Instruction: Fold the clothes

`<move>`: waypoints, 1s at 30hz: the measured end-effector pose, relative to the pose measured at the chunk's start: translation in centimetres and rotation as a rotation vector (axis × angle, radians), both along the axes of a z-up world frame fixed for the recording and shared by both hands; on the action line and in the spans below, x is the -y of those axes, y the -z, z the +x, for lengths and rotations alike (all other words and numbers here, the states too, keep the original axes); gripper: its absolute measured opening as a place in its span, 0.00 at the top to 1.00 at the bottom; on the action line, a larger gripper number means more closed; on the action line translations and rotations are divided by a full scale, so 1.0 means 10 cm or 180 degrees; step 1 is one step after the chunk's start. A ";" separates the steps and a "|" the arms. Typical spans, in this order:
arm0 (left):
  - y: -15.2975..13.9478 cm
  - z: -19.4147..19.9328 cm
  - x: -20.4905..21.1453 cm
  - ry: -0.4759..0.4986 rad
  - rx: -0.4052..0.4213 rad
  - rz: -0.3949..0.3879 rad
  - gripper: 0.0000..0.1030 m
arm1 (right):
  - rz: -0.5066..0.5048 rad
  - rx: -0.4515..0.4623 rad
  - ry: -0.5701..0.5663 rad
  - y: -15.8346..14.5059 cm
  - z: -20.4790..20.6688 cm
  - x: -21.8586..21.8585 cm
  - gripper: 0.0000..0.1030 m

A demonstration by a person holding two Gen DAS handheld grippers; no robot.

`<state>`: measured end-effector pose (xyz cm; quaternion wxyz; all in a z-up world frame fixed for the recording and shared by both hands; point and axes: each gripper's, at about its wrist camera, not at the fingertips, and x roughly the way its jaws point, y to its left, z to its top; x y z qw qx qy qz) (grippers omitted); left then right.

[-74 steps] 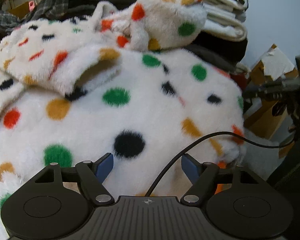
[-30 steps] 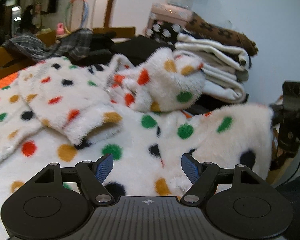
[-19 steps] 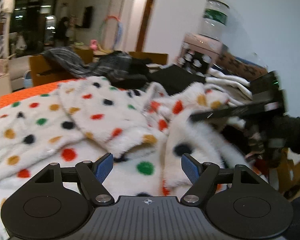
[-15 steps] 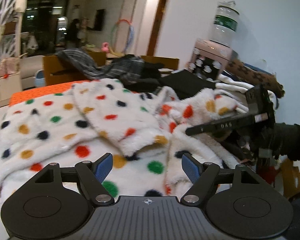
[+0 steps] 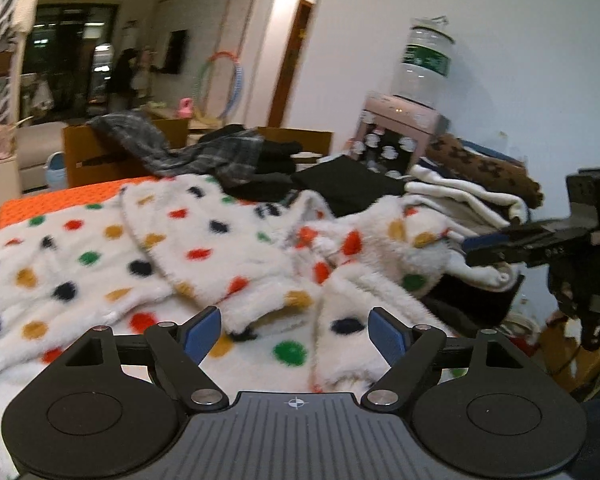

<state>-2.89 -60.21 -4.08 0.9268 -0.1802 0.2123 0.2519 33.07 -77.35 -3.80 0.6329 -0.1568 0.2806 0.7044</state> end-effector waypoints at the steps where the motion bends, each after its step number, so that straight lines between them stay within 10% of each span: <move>1: 0.00 0.04 -0.01 0.0063 0.0008 -0.0005 0.19 | -0.0012 -0.0024 0.0106 0.01 0.03 0.11 0.35; 16: 0.07 0.53 -0.01 0.0853 -0.0139 -0.0011 0.19 | -0.0182 -0.0514 0.1491 1.01 -0.02 1.82 0.35; 23: 0.08 0.67 0.05 0.1012 -0.0327 0.0018 0.19 | -0.0334 -0.0242 0.1266 1.61 -0.21 2.04 0.85; 30: 0.06 0.74 0.15 0.1054 -0.0524 0.0066 0.19 | 0.0197 -0.0228 0.0795 1.93 -0.27 1.78 0.87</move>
